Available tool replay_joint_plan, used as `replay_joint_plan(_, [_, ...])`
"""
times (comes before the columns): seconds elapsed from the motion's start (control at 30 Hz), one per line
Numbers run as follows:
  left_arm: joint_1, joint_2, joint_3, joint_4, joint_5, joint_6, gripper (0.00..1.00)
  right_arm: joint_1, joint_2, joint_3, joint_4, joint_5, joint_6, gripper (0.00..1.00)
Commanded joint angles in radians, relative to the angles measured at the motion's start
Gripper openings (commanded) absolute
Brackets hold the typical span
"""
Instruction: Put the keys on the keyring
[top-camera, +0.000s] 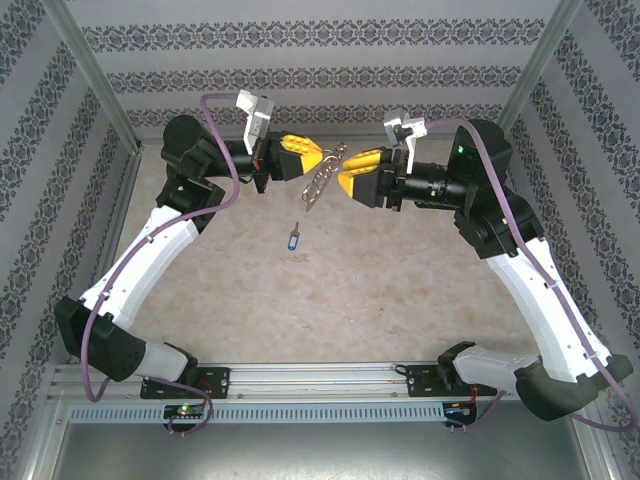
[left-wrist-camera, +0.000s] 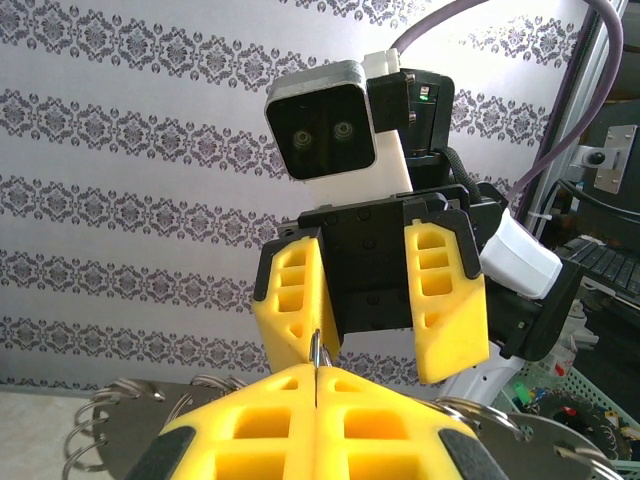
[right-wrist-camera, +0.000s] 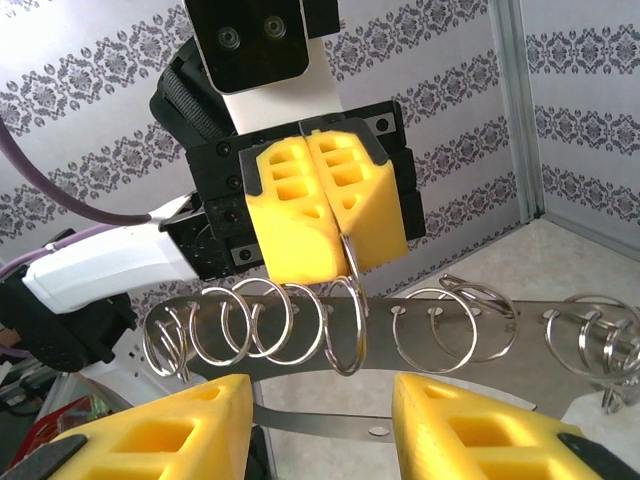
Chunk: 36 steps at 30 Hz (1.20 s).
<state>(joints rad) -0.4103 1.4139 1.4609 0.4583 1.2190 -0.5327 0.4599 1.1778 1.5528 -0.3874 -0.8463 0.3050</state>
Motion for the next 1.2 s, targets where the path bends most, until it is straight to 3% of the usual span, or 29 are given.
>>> replay_joint_plan(0.0, [0.010,-0.036,-0.007,0.067,0.010,-0.019,0.00,-0.023,-0.029,-0.017,0.028,0.026,-0.004,0.43])
replay_joint_plan(0.3, [0.011,-0.026,0.006,0.092,0.025,-0.048,0.00,-0.095,-0.067,-0.057,0.030,0.099,0.009,0.41])
replay_joint_plan(0.83, [0.011,-0.008,0.012,0.137,0.037,-0.095,0.00,-0.097,-0.016,-0.053,0.158,-0.023,0.085,0.42])
replay_joint_plan(1.17, [0.011,-0.009,0.039,-0.020,0.051,0.016,0.00,-0.043,0.048,0.020,0.174,-0.095,0.077,0.37])
